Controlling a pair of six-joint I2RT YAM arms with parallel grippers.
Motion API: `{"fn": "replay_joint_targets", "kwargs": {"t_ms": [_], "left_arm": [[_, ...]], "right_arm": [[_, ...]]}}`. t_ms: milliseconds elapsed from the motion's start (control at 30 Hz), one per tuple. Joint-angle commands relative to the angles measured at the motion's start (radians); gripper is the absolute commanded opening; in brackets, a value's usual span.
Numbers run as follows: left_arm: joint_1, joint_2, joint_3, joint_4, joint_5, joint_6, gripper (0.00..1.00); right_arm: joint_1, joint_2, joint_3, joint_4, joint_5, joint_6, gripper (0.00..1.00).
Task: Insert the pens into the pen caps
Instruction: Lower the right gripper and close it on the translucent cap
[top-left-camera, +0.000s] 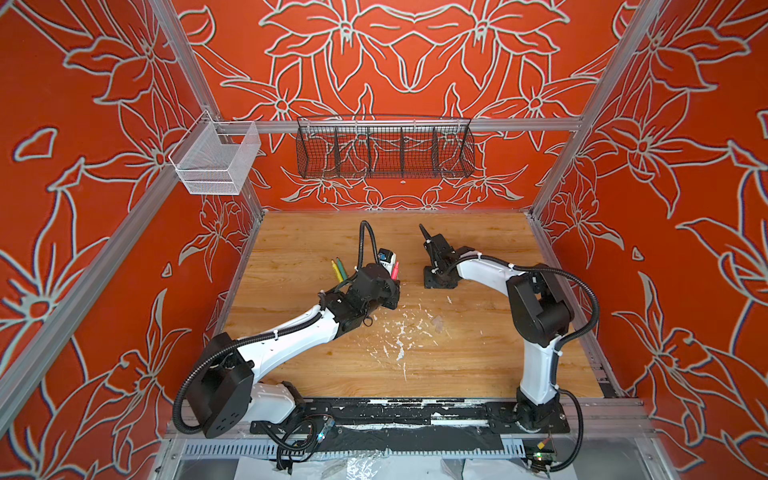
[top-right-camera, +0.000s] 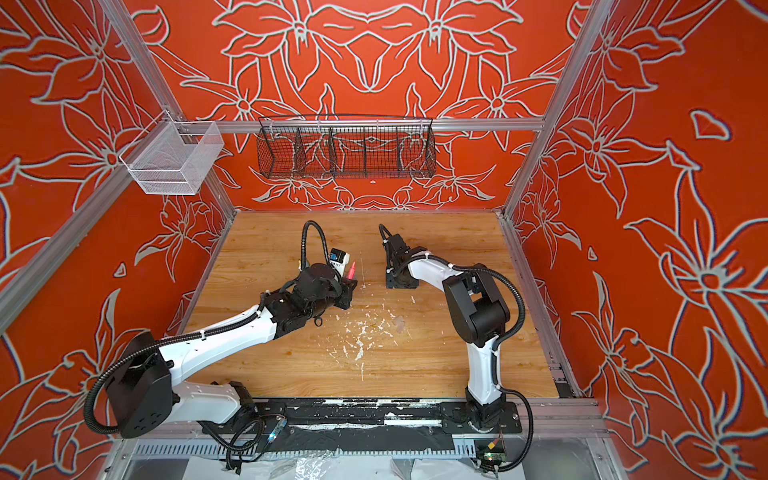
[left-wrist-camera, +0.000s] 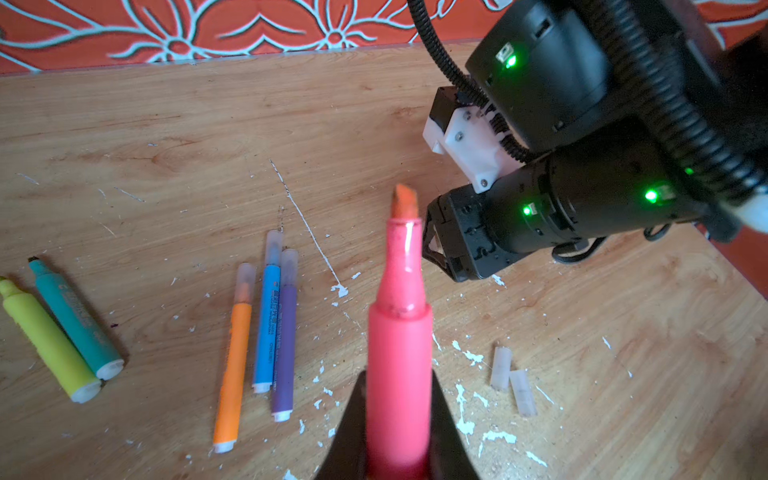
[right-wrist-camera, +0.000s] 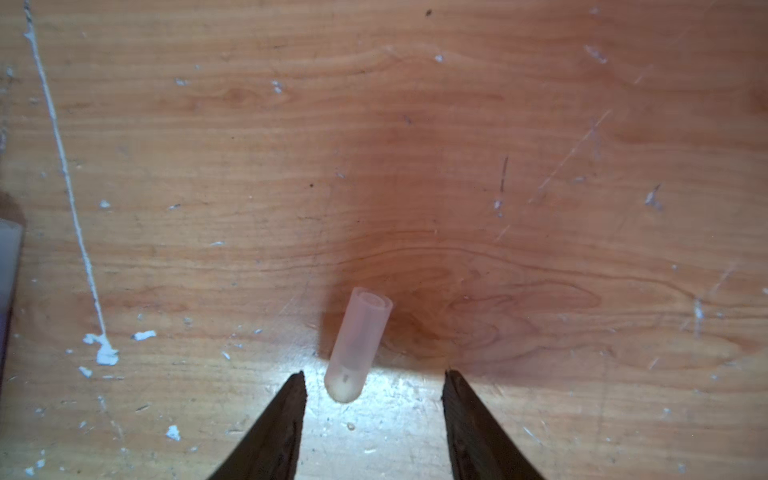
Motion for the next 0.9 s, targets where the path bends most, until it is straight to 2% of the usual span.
{"fn": "replay_joint_targets", "kwargs": {"t_ms": [0,100,300,633,867], "left_arm": [[0.0,0.003,0.009,0.021,-0.001,0.013,0.0],[0.0,0.004,0.012,0.021,0.008,0.013,0.0],[0.0,-0.009,0.008,0.024,0.015,0.018,0.0],[0.0,-0.036,-0.011,0.044,0.04,0.025,0.0],[0.0,-0.035,-0.012,0.047,0.048,0.027,0.0]], "right_arm": [[0.0,0.031,0.027,-0.047,0.053,-0.006,0.53],[0.0,0.052,0.038,-0.064,0.056,0.002,0.47],[-0.002,0.093,0.067,-0.099,0.054,0.016,0.42],[-0.001,0.135,0.093,-0.117,0.053,0.01,0.41],[-0.002,0.185,0.127,-0.142,0.015,0.008,0.35]]}}
